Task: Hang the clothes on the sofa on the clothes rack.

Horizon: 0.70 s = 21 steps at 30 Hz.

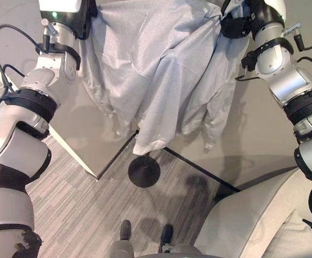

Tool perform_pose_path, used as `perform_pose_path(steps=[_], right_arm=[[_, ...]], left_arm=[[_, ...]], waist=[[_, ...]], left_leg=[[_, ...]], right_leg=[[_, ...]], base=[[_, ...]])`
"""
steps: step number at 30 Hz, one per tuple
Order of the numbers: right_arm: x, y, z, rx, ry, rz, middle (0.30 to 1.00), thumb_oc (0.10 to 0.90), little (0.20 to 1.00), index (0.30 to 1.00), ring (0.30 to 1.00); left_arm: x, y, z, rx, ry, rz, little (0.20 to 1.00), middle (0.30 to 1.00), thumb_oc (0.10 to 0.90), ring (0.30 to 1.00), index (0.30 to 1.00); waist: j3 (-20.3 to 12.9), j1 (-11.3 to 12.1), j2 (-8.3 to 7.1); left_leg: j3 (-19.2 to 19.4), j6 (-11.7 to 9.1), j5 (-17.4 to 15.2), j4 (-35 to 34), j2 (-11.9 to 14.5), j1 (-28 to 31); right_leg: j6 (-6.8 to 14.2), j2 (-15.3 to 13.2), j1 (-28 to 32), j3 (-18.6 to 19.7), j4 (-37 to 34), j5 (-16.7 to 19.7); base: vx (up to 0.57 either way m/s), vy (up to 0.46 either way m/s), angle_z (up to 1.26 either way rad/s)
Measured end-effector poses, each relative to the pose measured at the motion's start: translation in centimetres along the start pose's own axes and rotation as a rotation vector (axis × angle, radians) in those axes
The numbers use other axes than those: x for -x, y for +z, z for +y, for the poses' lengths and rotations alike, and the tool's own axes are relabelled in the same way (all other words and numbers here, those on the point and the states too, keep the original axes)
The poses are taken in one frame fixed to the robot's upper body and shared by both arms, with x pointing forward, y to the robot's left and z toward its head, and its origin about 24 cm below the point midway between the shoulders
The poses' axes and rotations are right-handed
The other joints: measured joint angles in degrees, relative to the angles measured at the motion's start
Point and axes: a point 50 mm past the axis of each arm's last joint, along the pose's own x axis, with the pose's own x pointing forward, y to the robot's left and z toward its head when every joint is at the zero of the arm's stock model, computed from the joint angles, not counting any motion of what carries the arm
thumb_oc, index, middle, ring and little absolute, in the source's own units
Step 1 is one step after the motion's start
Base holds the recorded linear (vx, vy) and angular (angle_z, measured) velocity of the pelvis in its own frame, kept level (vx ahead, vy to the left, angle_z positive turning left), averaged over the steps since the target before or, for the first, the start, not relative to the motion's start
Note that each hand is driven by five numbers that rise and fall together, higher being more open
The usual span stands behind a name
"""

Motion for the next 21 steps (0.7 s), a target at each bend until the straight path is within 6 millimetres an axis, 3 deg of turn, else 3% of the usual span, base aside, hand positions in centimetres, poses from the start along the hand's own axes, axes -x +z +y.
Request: perform_pose_path(steps=[6, 8, 9, 12, 14, 15, 16, 17, 18, 19, 21], right_arm=[[4.5, -2.3, 4.3, -0.196, 0.056, 0.05, 0.3, 0.4, 0.3, 0.3, 0.3], [6.7, -3.6, 7.4, -0.253, 0.12, 0.12, 0.3, 0.4, 0.3, 0.3, 0.3], [9.0, -4.2, 9.2, -0.368, 0.113, 0.178, 0.3, 0.4, 0.3, 0.3, 0.3], [13.1, -4.9, 11.3, -0.5, 0.123, 0.25, 0.3, 0.4, 0.3, 0.3, 0.3], [14.0, -4.7, 12.5, -0.548, 0.137, 0.277, 0.3, 0.4, 0.3, 0.3, 0.3], [14.1, -4.7, 12.5, -0.547, 0.136, 0.278, 0.408, 0.472, 0.408, 0.408, 0.408], [14.0, -4.8, 12.4, -0.549, 0.132, 0.28, 0.9, 0.8, 0.9, 0.9, 0.9], [13.9, -4.8, 12.3, -0.565, 0.127, 0.284, 0.9, 0.8, 0.9, 0.9, 0.9], [13.8, -4.8, 12.1, -0.572, 0.118, 0.284, 0.9, 0.8, 0.9, 0.9, 0.9], [13.7, -4.8, 12.0, -0.569, 0.115, 0.28, 0.9, 0.8, 0.9, 0.9, 0.9], [13.3, -4.9, 11.4, -0.569, 0.098, 0.277, 0.9, 0.8, 0.9, 0.9, 0.9]], left_arm=[[5.3, -1.1, -5.2, 0.132, -0.138, 0.071, 0.3, 0.3, 0.4, 0.3, 0.3], [7.8, -0.3, -8.0, 0.193, -0.224, 0.092, 0.3, 0.3, 0.4, 0.3, 0.3], [9.7, 0.0, -9.1, 0.286, -0.241, 0.135, 0.3, 0.3, 0.4, 0.3, 0.3], [12.7, 0.3, -10.1, 0.407, -0.253, 0.193, 0.3, 0.3, 0.4, 0.3, 0.3], [13.0, 0.6, -10.3, 0.446, -0.262, 0.209, 0.3, 0.3, 0.4, 0.3, 0.3], [13.0, 0.5, -10.3, 0.445, -0.262, 0.21, 0.3, 0.3, 0.4, 0.3, 0.3], [13.0, 0.4, -10.3, 0.444, -0.262, 0.215, 0.3, 0.3, 0.4, 0.3, 0.3], [13.0, 0.4, -10.3, 0.446, -0.263, 0.219, 0.331, 0.331, 0.42, 0.331, 0.331], [13.0, 0.4, -10.3, 0.45, -0.263, 0.222, 0.568, 0.568, 0.579, 0.568, 0.568], [13.0, 0.3, -10.3, 0.45, -0.262, 0.224, 0.9, 0.9, 0.8, 0.9, 0.9], [13.0, 0.3, -10.3, 0.482, -0.26, 0.242, 0.9, 0.9, 0.8, 0.9, 0.9]], waist=[[0.0, -0.2, 0.01], [0.1, -0.2, 0.11], [0.2, -0.3, 0.26], [0.4, 0.0, 0.77], [1.0, 0.1, 1.84], [1.0, 0.1, 2.15], [1.0, 0.2, 2.51], [0.9, 0.1, 2.59], [0.9, 0.1, 2.69], [0.9, 0.1, 2.72], [0.9, 0.0, 2.75]], left_leg=[[0.9, 0.0, 0.0, 0.0, 0.1, 0.8], [0.9, 0.0, 0.0, 0.0, 0.1, 1.0], [0.9, -0.1, -0.2, -0.1, 0.2, 1.1], [0.9, 0.1, -0.4, -0.1, 0.3, 1.4], [1.0, 0.5, -0.6, -0.1, 0.3, 2.1], [1.0, 0.5, -0.6, -0.1, 0.3, 2.1], [1.0, 0.5, -0.6, -0.1, 0.3, 2.1], [1.0, 0.6, -0.5, -0.1, 0.3, 2.2], [1.0, 0.6, -0.5, -0.1, 0.4, 2.2], [1.0, 0.7, -0.4, -0.1, 0.4, 2.2], [1.0, 0.8, -0.4, -0.1, 0.3, 2.3]], right_leg=[[0.0, 0.2, 0.6, 0.6, -0.1, 0.0], [0.0, 0.2, 0.7, 0.8, -0.2, 0.0], [0.1, 0.3, 0.8, 0.9, -0.2, -0.1], [0.4, 0.2, 1.0, 1.0, -0.2, 0.0], [0.6, 0.2, 1.7, 1.0, -0.2, 0.1], [0.6, 0.2, 1.7, 1.0, -0.2, 0.1], [0.6, 0.2, 1.7, 1.0, -0.2, 0.2], [0.6, 0.2, 1.8, 1.0, -0.2, 0.2], [0.5, 0.2, 1.8, 0.9, -0.2, 0.2], [0.4, 0.3, 1.8, 0.9, -0.2, 0.3], [0.4, 0.2, 1.9, 0.9, -0.2, 0.3]], base=[[0.02, 0.04, -0.06], [0.0, 0.0, 0.0], [0.0, 0.0, 0.0], [0.03, 0.018, -0.01], [0.02, 0.0, -0.01], [0.03, -0.004, -0.02], [0.03, -0.004, 0.0], [0.0, 0.0, 0.0], [0.0, 0.0, 0.0], [0.05, -0.001, 0.0], [0.04, -0.002, 0.0]])
